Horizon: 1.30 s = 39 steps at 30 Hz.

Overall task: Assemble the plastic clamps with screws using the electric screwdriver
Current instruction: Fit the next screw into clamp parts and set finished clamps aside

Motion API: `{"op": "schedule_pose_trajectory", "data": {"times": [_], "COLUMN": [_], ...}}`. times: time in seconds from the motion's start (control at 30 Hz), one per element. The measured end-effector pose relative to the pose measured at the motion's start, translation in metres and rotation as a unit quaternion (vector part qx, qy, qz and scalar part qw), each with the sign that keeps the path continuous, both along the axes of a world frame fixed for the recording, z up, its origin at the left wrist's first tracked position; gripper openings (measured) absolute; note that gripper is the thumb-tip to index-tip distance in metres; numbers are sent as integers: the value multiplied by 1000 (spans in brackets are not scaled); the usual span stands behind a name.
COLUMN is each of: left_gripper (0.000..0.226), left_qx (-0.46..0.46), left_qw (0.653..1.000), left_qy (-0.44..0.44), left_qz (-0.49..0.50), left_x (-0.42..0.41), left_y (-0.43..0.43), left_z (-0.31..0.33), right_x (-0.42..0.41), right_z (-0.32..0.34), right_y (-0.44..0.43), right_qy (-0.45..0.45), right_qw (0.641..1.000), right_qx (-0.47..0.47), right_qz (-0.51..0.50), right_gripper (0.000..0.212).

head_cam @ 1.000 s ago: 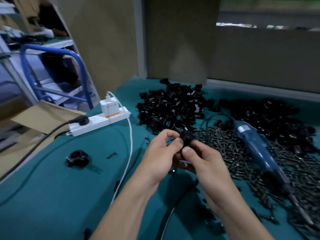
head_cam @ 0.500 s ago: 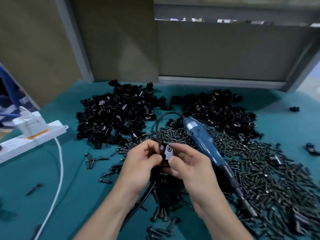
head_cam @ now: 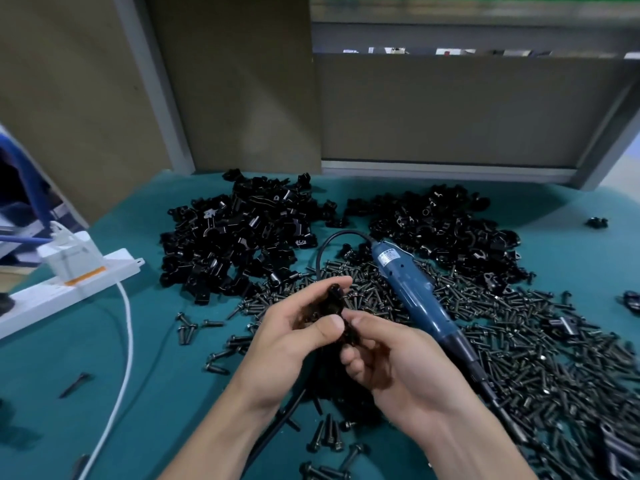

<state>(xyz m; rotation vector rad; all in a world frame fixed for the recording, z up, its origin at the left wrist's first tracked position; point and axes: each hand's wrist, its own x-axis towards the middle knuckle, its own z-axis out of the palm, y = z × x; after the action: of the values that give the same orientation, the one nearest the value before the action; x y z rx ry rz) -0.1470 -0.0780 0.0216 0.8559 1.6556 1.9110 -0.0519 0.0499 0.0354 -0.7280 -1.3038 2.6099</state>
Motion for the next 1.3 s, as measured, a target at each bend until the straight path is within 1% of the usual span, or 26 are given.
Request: {"op": "schedule_pose_trajectory", "data": {"times": [0.03, 0.1, 0.13, 0.17, 0.23, 0.3, 0.33, 0.4, 0.47, 0.5, 0.6, 0.67, 0.73, 0.77, 0.8, 0.83, 0.87, 0.9, 0.93, 1.0, 1.03, 1.07, 1.1, 1.13, 1.2, 1.3], "left_gripper": [32, 11, 6, 7, 12, 16, 22, 36, 44, 44, 29, 21, 12, 12, 13, 16, 23, 31, 37, 41, 42, 42, 41, 41, 39, 37], "left_qx": [-7, -51, -78, -97, -108, -102, -85, -38, -33, -41, -51, -64, -59, -47, -33, -22, -19, -23, -35, -62, -70, -75, -78, -81, -93, -112], "left_qw": [1000, 993, 987, 982, 977, 981, 988, 999, 998, 997, 997, 997, 998, 998, 998, 997, 996, 995, 994, 993, 992, 990, 989, 988, 988, 987], "left_qy": [3, 46, 61, 67, 66, 60, 37, -26, -20, -8, 1, 14, 28, 35, 37, 33, 28, 21, 8, -35, -54, -67, -71, -69, -46, -27], "left_qz": [14, 92, 126, 150, 171, 154, 122, 19, -57, -70, -58, -35, -7, 17, 46, 68, 85, 95, 100, 95, 92, 95, 101, 107, 114, 113], "left_x": [1, 2, 2, 3, 4, 3, 2, 1, -2, -4, -4, -5, -4, -3, -2, 1, 4, 6, 6, 3, 1, -1, -2, -3, -4, -9], "left_y": [1, 5, 6, 7, 6, 5, 4, 1, -3, -3, 0, 4, 9, 12, 15, 20, 25, 31, 37, 48, 53, 56, 58, 60, 61, 60], "left_z": [0, -4, -6, -9, -11, -10, -9, -5, -4, -4, -6, -8, -10, -11, -11, -11, -9, -7, -4, 1, 2, 2, 1, -1, -6, -12], "right_x": [0, 0, 0, 0, -2, -5, -6, -5, -2, 0, 0, 0, 1, 3, 5, 7, 8, 8, 7, 2, -1, -6, -13, -20, -37, -59], "right_z": [0, -3, -4, -6, -9, -10, -10, -9, -7, -6, -6, -5, -2, 2, 5, 8, 11, 14, 18, 26, 30, 33, 34, 34, 28, 15], "right_y": [0, -2, -3, -4, -8, -11, -12, -9, 0, 4, 8, 7, 7, 7, 9, 12, 16, 24, 35, 67, 87, 106, 124, 140, 165, 186], "right_qy": [10, 25, 25, 24, 14, 4, 4, 10, 18, 18, 3, -16, -41, -60, -84, -107, -124, -136, -146, -163, -174, -193, -224, -258, -316, -348], "right_qw": [1000, 993, 987, 981, 970, 971, 976, 986, 992, 992, 984, 973, 957, 938, 904, 860, 820, 792, 776, 764, 758, 750, 738, 719, 675, 601], "right_qx": [20, 93, 133, 166, 218, 223, 206, 157, 114, 108, 152, 201, 265, 328, 413, 497, 559, 595, 609, 601, 596, 598, 609, 629, 666, 718], "right_qz": [16, 61, 82, 98, 108, 91, 76, 50, 49, 59, 97, 116, 107, 90, 65, 36, 6, -27, -68, -167, -202, -209, -186, -140, -35, 55], "right_gripper": [22, 24, 21, 17, 19, 19, 19, 23, 26, 28, 38, 41, 42, 41, 37, 33, 29, 25, 23, 23, 23, 23, 23, 26, 41, 50]}}
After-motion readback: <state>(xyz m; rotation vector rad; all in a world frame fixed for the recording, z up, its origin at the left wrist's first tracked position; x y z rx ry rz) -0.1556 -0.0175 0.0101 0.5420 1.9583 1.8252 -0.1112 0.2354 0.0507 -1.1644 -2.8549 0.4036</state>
